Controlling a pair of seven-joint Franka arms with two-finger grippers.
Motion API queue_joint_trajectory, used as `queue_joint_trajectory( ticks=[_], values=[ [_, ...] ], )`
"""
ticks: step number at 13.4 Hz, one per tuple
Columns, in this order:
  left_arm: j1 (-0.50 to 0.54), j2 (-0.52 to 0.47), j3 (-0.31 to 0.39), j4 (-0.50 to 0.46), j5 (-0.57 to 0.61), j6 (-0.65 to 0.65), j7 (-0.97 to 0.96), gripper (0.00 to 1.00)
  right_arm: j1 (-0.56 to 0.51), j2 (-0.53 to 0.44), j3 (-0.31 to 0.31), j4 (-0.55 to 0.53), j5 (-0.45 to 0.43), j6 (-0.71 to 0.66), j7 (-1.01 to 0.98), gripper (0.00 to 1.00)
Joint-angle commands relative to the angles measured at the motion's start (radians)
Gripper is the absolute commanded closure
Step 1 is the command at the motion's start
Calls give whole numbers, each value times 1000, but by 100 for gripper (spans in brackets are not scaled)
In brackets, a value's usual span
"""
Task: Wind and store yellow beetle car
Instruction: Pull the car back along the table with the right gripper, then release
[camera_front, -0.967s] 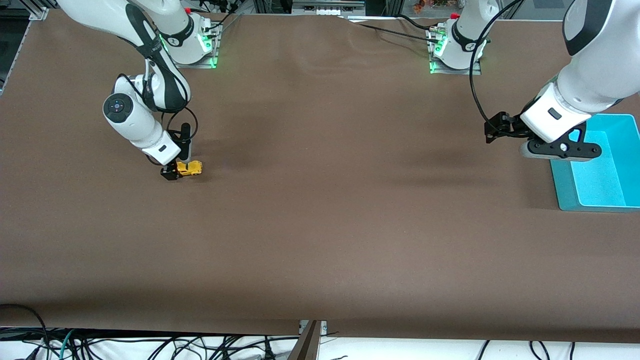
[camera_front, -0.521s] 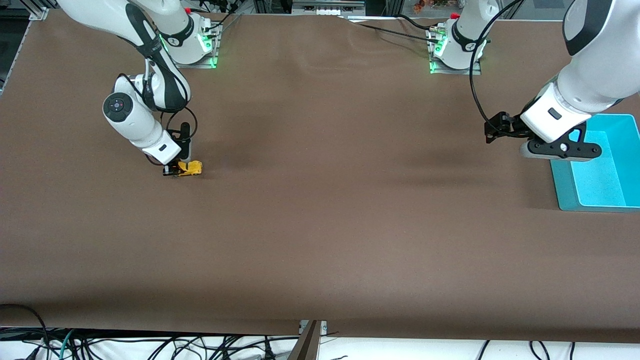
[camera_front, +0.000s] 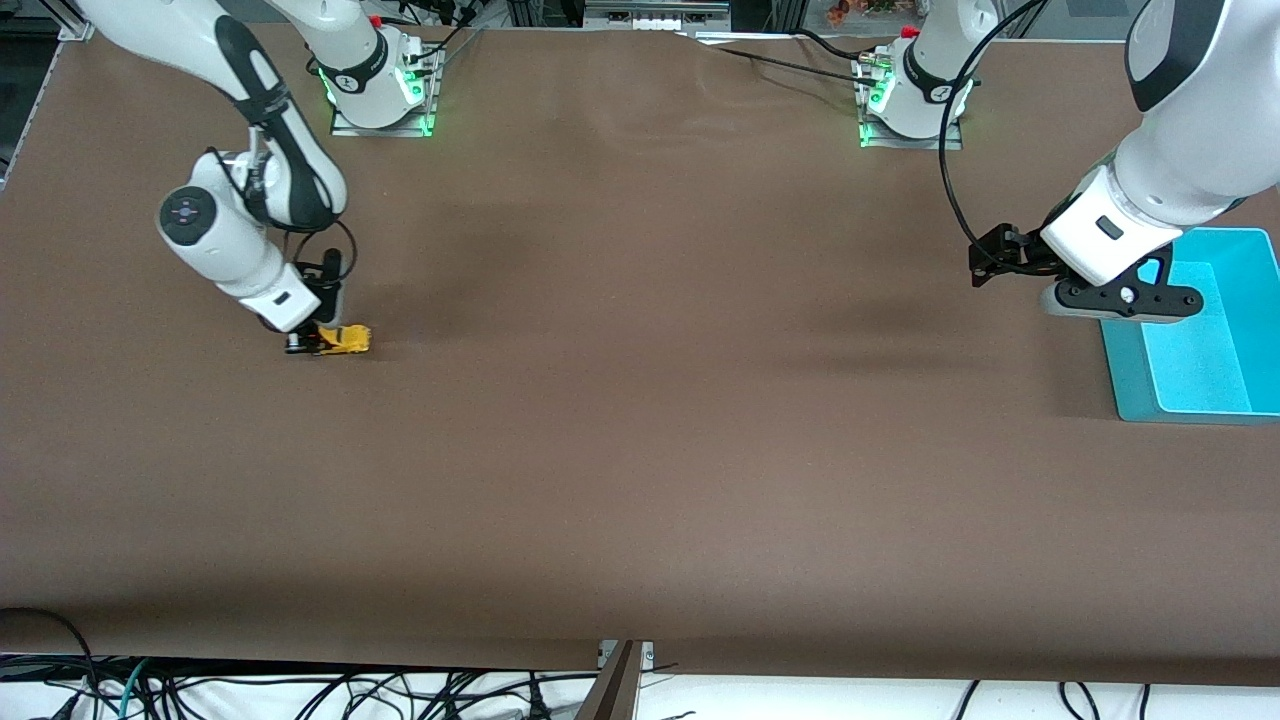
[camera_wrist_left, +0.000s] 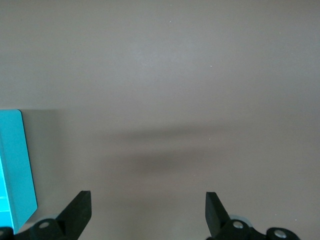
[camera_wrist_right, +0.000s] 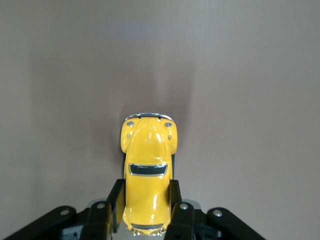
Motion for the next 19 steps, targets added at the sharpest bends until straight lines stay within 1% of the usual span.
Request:
queue_joint_trajectory(
  ticks=[1, 3, 6, 7, 8, 9, 10, 16, 19],
  values=[
    [2, 10, -1, 28, 10, -19, 9, 0, -104, 84, 6, -5, 1, 70, -111, 90],
    [2, 10, -1, 28, 10, -19, 7, 0, -165, 112, 7, 6, 3, 89, -171, 90],
    [2, 10, -1, 28, 10, -19, 6, 0, -170, 113, 10, 10, 4, 89, -171, 90],
    [2, 8, -1, 28, 10, -19, 6, 0, -168, 112, 12, 12, 4, 87, -171, 87],
    [2, 10, -1, 28, 10, -19, 6, 0, -167, 103, 13, 12, 6, 86, -169, 73],
    [2, 10, -1, 26, 10, -19, 6, 0, -167, 86, 18, 15, 6, 80, -166, 35],
    [2, 8, -1, 26, 10, -21, 6, 0, -167, 68, 24, 16, 7, 72, -168, 0],
    [2, 8, -1, 26, 10, -21, 7, 0, -165, 31, 44, 29, 12, 31, -162, 0],
    [2, 8, -1, 26, 10, -21, 9, 0, -164, 21, 50, 67, 17, -41, -151, 0]
  ],
)
